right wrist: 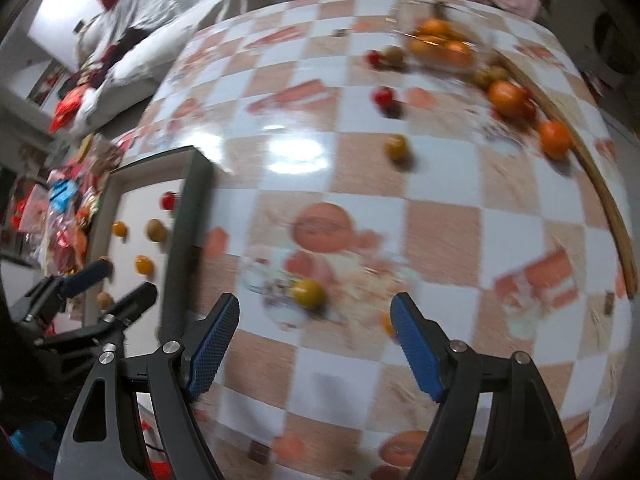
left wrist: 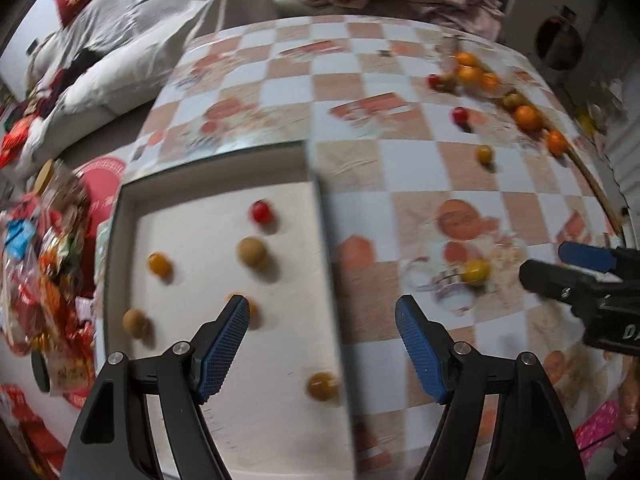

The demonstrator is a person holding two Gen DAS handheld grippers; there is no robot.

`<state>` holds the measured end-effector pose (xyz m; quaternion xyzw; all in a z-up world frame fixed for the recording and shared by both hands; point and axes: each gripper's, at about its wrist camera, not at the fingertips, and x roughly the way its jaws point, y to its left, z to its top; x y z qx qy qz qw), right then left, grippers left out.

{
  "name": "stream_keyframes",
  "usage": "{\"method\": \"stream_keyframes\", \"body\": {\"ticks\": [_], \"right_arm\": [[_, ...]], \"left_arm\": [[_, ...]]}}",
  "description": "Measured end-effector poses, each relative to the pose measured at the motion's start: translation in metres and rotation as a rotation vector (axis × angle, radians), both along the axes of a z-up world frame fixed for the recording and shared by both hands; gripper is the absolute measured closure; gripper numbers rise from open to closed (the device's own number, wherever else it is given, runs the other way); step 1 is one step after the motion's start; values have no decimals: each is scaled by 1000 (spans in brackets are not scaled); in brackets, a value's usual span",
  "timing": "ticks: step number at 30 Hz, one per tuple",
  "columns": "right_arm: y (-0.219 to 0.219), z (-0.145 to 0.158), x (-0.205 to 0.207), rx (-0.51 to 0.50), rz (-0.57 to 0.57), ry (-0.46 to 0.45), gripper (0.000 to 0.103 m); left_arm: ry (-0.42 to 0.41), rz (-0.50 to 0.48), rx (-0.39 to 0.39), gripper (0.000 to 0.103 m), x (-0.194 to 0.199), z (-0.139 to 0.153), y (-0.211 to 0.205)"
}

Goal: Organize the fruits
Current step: 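Grasp a yellow tomato with the left tool while the right grasps a red cherry tomato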

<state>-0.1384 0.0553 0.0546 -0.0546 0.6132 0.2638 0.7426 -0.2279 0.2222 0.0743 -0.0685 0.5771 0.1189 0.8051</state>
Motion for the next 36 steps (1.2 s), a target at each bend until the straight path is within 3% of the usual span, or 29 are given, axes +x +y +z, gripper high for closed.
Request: {"method": "stream_keyframes", "body": {"ticks": [14,20,25,26,28,32,34,36], "right_arm": [[-67,-30,-7,-101,-60,-4,22],[-75,-38,-10,-98,-45,0,22],[-73,-41,-11,-86,-12,-7,29],[-73,-41,-12,-84,-5,-7,31],[-72,-42,-13,-79,7,-8,34],[-63,-47,-11,-76,33,-20,38],[-58,-48,-11,-82,52,-42,40],[-53,-48,-10,-84,68,-55,42]], "left_arm": [[58,-193,-83,27,36,-34,-71],[63,-209,-65,27,52,-48,-86],[70,-200,-55,27,60,-55,-88],[71,-199,-54,29,60,-56,-88],[83,-194,-47,44,64,-60,-88],[82,-176,-46,46,66,-62,-87],[74,-181,-51,58,65,-61,-88],[74,-189,-49,61,65,-61,-90]]}}
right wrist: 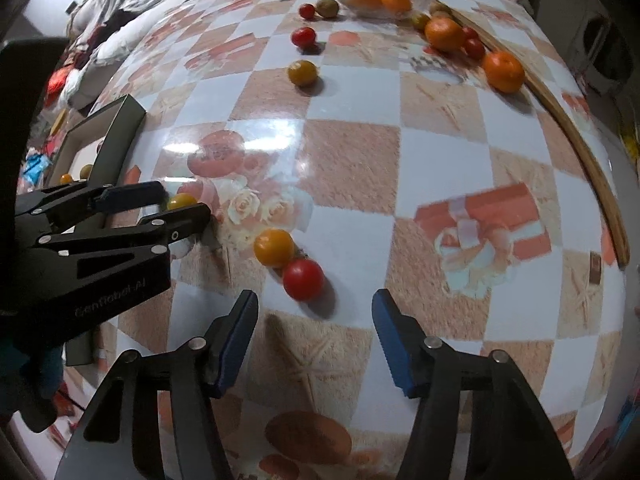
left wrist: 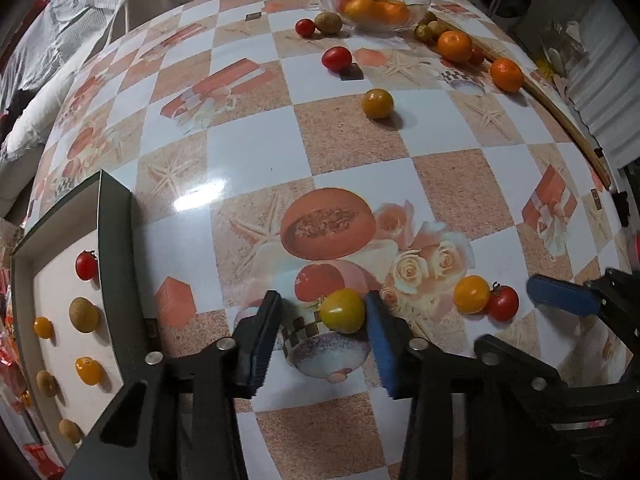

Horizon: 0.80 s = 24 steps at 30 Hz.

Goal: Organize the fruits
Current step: 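Grasp a yellow tomato with the left tool while the right grasps a red cherry tomato, then carry both tomatoes over the white tray with both tools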

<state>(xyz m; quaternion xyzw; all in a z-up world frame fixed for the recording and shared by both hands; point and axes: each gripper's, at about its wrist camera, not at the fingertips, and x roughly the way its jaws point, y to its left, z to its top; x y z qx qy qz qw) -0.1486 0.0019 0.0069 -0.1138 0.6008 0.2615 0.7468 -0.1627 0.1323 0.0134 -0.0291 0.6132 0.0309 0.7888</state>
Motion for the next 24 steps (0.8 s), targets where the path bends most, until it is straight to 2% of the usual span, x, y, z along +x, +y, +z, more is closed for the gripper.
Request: {"method": "stream_keyframes", "body": {"ticks": [4,6,7,9,13,24], "right_arm": [[8,0,2,-10,22,-22,54],[9,0,2,-22,26,-28,67],[8,0,2,-20,25,-25,69],[5,0,4,-7,17,-5,79],[-3,3,8,32,-31,38,80],[-10,19,14,86,-100,70,80]], "left_arm": [[2,4,-9,67,1,0,2],[2,7,-15,70,1,1,2],[3,9,-21,70,1,1,3],[4,15,-37,80,1,2,5],[-2,35,-77,80,-2,7,9],[-45,60,-122,80,-13,33,22]]}}
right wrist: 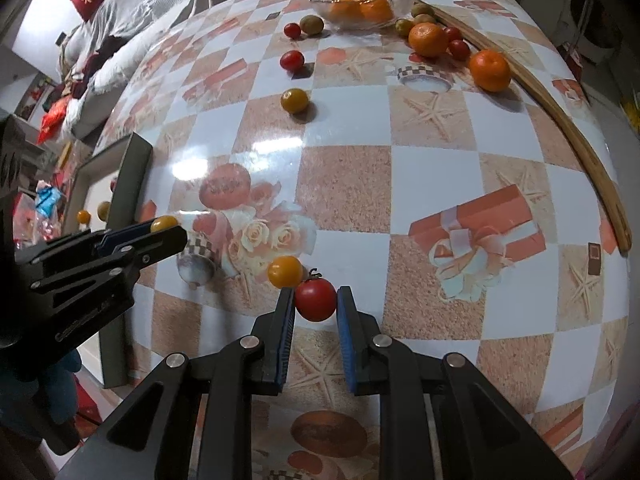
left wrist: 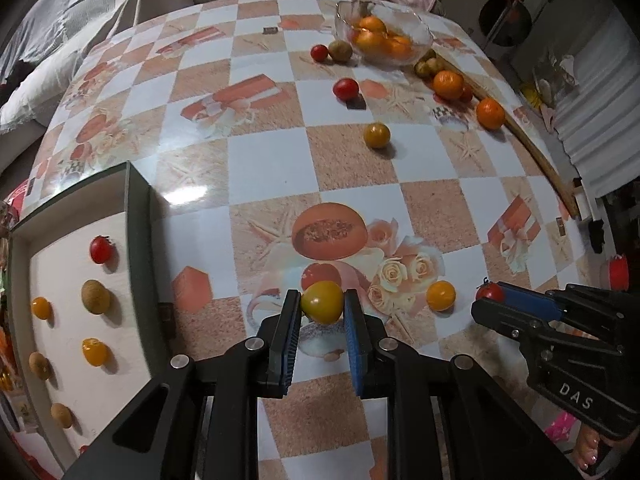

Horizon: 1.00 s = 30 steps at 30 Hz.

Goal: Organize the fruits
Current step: 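Carry both tomatoes over the white tray with both tools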

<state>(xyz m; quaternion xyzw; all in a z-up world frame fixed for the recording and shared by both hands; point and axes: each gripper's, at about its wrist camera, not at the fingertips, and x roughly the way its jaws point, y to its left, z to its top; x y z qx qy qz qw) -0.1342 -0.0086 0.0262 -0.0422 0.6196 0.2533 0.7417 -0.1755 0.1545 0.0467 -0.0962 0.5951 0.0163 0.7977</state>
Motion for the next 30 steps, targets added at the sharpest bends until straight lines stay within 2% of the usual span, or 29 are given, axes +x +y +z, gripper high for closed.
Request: {"method": "stream_keyframes", "body": {"ticks": [13,30], "right_arm": [[23,18,2,21,38,-19,80],[91,36,-7,32,203,-53,80]], "left_arm": [[-29,62,8,80,-17,21,27],[-64,207,43,80,-57,37,77]]}}
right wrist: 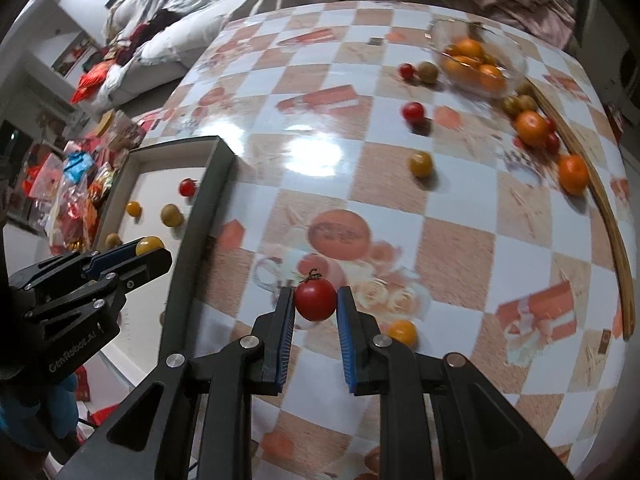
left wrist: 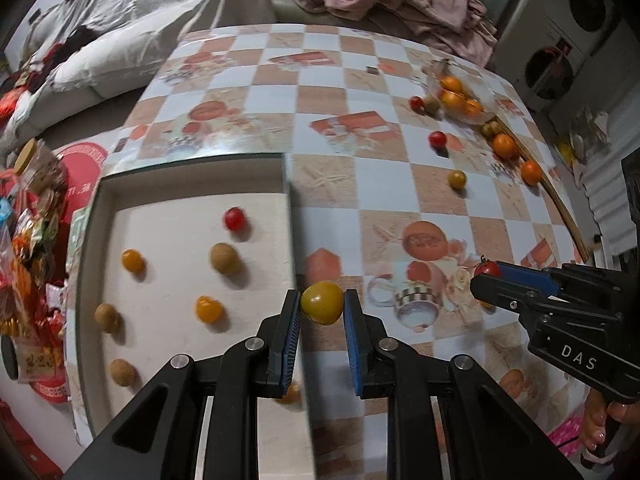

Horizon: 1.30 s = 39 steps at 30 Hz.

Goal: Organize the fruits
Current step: 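Carry both tomatoes over the white tray with both tools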

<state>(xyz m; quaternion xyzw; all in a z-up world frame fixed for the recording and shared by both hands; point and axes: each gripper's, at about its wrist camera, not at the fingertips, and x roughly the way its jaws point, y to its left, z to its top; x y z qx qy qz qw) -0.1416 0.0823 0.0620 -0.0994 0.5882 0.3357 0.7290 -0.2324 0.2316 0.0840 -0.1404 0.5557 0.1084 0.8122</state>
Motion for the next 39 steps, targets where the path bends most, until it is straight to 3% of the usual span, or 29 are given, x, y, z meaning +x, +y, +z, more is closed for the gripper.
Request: {"method": "stream_keyframes", "body": {"ticks": [23,39], "right_arm": [[97,9,-27,36,218,2,80],[167,-5,-23,32,302,24,80]], "left_arm": [[45,261,15,80,-74,-17,75],[72,319,11,80,-71,-46,95]]}}
